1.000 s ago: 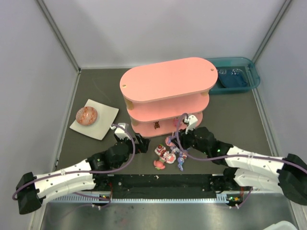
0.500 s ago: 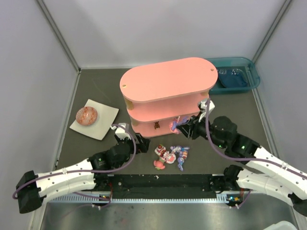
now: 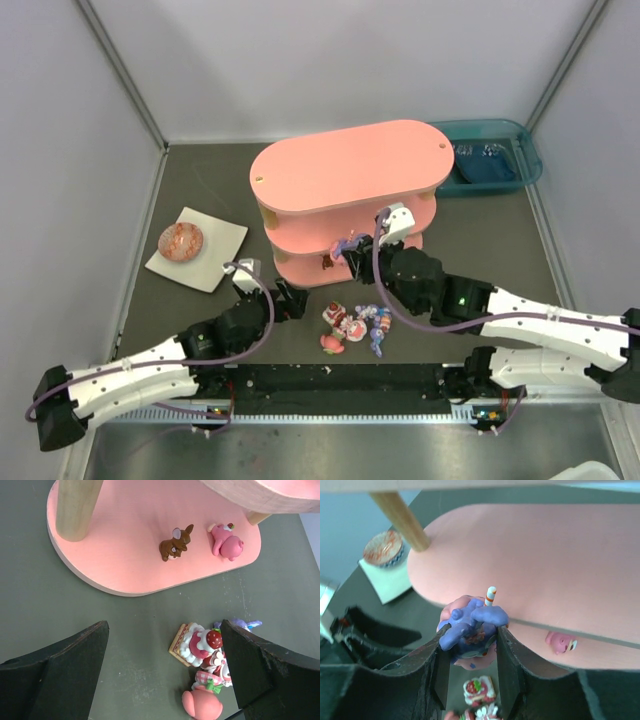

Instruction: Place and organize the plastic toys onto the shelf

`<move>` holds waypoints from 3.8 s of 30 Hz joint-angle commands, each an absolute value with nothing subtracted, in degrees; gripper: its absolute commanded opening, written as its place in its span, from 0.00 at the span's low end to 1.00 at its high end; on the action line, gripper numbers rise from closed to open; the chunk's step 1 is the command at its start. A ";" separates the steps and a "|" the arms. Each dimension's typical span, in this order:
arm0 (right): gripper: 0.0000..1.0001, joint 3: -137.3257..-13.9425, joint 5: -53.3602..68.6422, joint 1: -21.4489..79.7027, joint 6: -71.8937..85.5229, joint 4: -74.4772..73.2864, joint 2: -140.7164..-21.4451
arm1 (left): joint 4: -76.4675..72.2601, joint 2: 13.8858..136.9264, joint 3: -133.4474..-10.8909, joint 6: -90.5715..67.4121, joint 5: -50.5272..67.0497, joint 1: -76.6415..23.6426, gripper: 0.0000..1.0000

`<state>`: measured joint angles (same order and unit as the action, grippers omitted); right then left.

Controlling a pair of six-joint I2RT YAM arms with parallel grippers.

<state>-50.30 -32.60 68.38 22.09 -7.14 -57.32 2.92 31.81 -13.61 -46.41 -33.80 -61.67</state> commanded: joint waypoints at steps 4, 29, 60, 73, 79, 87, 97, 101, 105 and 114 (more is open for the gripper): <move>0.00 -53.78 -51.15 72.33 19.86 8.79 -62.65 | 5.18 27.16 -11.69 -46.23 -34.54 -61.96 0.99; 0.00 -59.59 -61.34 73.48 23.29 16.34 -78.22 | 6.59 22.15 -10.55 -44.12 -34.63 -61.96 0.99; 0.12 -59.85 -64.78 73.56 18.90 28.13 -87.63 | 8.70 20.39 -10.63 -43.42 -34.89 -61.96 0.99; 0.33 -59.85 -63.81 73.48 19.86 26.37 -87.98 | 9.23 19.86 -10.37 -44.12 -35.24 -61.96 0.99; 0.38 -59.94 -63.28 73.48 20.04 25.75 -87.80 | 9.23 19.95 -10.37 -43.95 -35.24 -61.96 0.99; 0.49 -60.03 -62.84 73.48 20.13 25.66 -87.45 | 9.32 19.86 -10.46 -43.77 -34.89 -61.88 0.99; 0.52 -58.80 -61.88 73.56 18.37 27.07 -84.38 | 9.58 19.60 -10.90 -43.42 -35.07 -61.96 0.99; 0.55 -57.05 -60.03 73.48 17.84 26.90 -80.34 | 10.19 19.51 -11.42 -43.42 -35.59 -61.96 0.99; 0.56 -52.93 -58.63 73.56 18.02 24.88 -73.93 | 10.81 19.25 -11.86 -43.33 -36.38 -61.96 0.99; 0.55 -42.46 -48.18 73.48 11.80 22.50 -60.04 | 11.34 18.55 -11.78 -43.59 -36.39 -61.96 0.99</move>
<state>-46.02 -54.76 72.75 16.62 23.62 -63.20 11.70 19.09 -10.70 -43.99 -35.70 -61.67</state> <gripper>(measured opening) 0.558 0.990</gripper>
